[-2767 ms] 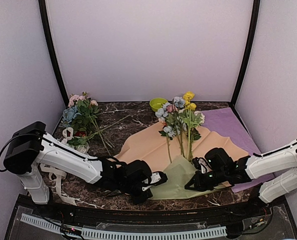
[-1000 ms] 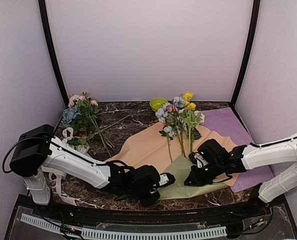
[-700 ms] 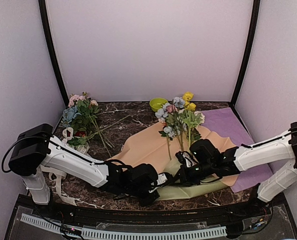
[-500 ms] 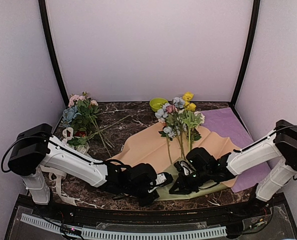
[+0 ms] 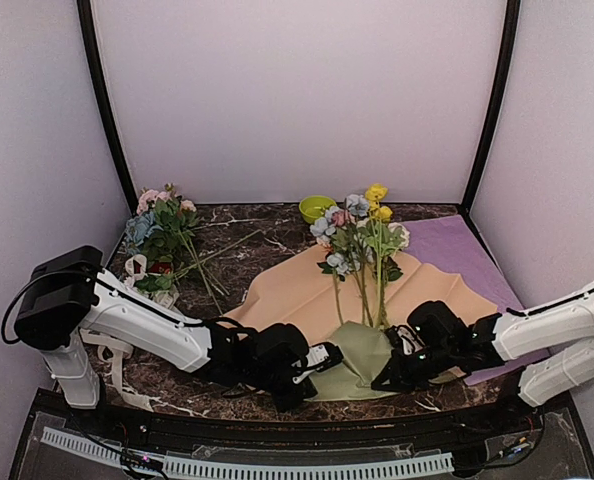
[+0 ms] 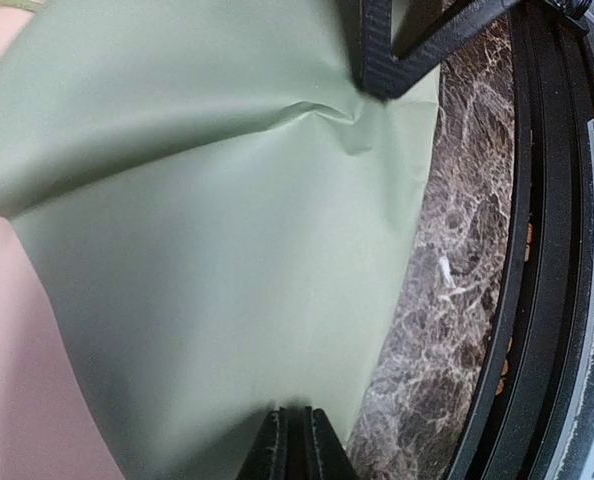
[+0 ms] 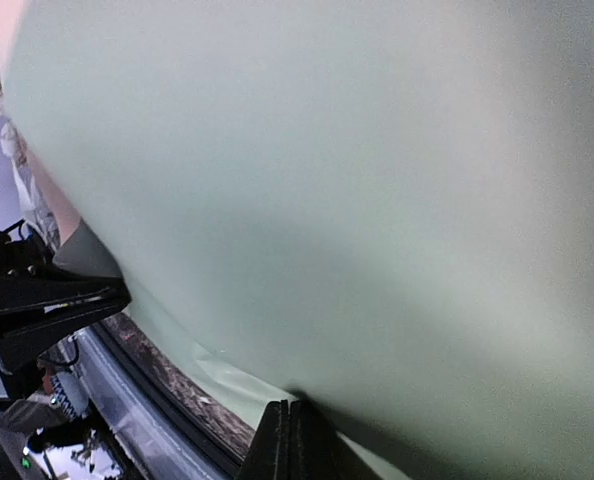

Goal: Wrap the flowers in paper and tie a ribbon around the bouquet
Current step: Press the fold line of the 1/4-folded wrapping paper.

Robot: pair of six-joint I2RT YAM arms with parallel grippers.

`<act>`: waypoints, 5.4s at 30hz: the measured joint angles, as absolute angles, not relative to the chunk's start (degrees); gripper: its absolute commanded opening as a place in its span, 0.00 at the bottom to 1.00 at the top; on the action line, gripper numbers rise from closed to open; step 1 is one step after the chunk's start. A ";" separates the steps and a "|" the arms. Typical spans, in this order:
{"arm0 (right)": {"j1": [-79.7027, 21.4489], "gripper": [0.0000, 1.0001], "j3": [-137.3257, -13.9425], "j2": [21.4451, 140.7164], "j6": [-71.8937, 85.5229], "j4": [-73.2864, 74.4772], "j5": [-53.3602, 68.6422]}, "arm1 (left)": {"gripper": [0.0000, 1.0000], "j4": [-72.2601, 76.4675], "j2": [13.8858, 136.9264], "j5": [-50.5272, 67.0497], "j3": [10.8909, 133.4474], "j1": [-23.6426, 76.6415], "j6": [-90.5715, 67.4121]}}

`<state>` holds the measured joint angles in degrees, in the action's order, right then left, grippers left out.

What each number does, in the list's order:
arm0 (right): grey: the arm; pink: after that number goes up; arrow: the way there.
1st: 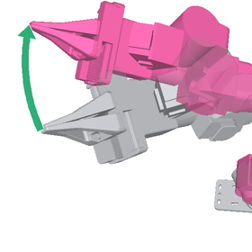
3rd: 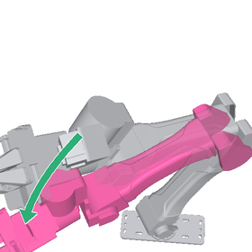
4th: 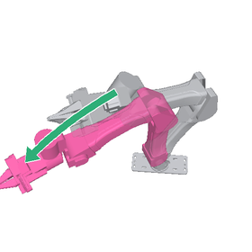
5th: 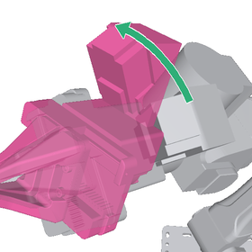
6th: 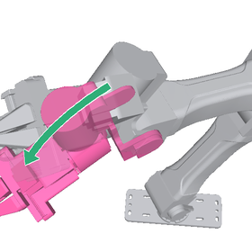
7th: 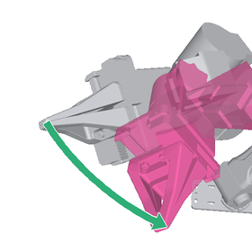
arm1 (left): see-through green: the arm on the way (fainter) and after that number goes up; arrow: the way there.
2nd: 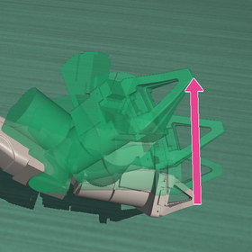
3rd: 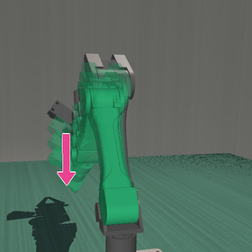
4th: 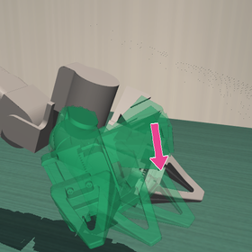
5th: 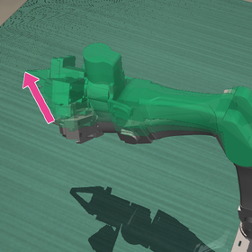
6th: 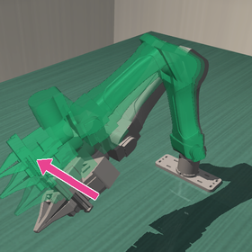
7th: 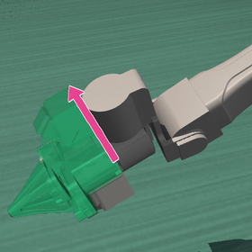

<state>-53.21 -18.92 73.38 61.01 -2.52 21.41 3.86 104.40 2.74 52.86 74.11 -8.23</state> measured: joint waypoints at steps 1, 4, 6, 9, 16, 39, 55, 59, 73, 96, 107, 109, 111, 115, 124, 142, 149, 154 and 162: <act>-52.64 0.00 -18.81 71.96 60.93 -0.60 20.49 | 0.07 3.99 104.33 2.83 52.75 74.08 -8.25; -51.18 0.00 -18.83 67.26 60.49 6.83 17.43 | 0.07 4.12 104.31 3.03 52.69 73.97 -8.27; -50.68 0.00 -18.92 64.58 60.20 11.27 15.66 | 0.07 4.14 104.31 3.07 52.66 73.78 -8.27; -50.48 0.00 -19.99 62.46 59.83 17.54 13.82 | 0.07 4.14 104.31 3.18 52.66 73.54 -8.27; -50.33 0.00 -25.91 62.89 59.42 34.65 6.98 | 0.07 4.12 104.31 3.46 52.66 73.01 -8.19; -55.77 0.00 -41.78 84.18 61.87 59.05 -4.51 | 0.07 3.49 103.90 5.21 52.42 71.72 -7.84; -57.80 0.00 -44.77 88.73 66.50 66.89 -13.72 | 0.07 3.49 103.90 5.78 52.40 71.44 -7.84; -58.39 0.00 -44.62 88.36 66.32 66.54 -12.32 | 0.07 3.49 103.90 5.78 52.40 71.44 -7.84; -60.18 0.00 -44.71 92.90 65.25 67.46 -9.43 | 0.07 3.01 103.88 5.89 52.45 71.33 -7.81; -62.63 0.00 -44.05 80.90 54.68 23.79 12.25 | 0.06 1.83 103.85 6.26 53.08 71.11 -7.90; -62.57 0.00 -35.83 85.25 57.78 11.57 14.13 | 0.06 1.65 101.51 6.90 50.28 70.87 -13.85; -62.59 0.00 -34.79 84.55 58.57 10.52 14.13 | 0.06 1.56 100.03 6.87 48.56 70.83 -16.32; -62.59 0.00 -33.69 83.79 59.20 9.65 14.13 | 0.06 1.08 98.74 6.57 47.31 70.76 -18.46; -62.63 0.00 -33.01 83.26 59.72 9.06 14.13 | 0.02 -0.69 97.14 5.41 45.82 70.76 -22.68; -62.63 0.00 -33.01 83.24 59.92 9.06 14.15 | 0.00 -2.94 89.36 3.14 38.35 70.76 -32.51; -62.63 0.00 -32.95 83.37 60.80 8.43 14.46 | 0.01 -7.29 93.62 -11.60 56.27 76.14 -17.26; -62.63 0.00 -32.82 84.12 61.69 6.59 15.42 | 0.01 -3.49 105.89 -8.64 58.89 76.71 -11.51; -62.65 0.00 -32.99 84.34 61.71 6.59 15.42 | 0.01 -3.86 106.26 -9.96 60.47 78.98 -7.79; -62.78 0.00 -33.65 85.34 61.76 6.02 15.90 | 0.01 -2.96 106.72 -10.33 63.13 80.79 -2.50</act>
<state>-62.78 -33.65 85.34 61.76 6.02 15.90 -2.96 106.72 -10.33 63.13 80.79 -2.50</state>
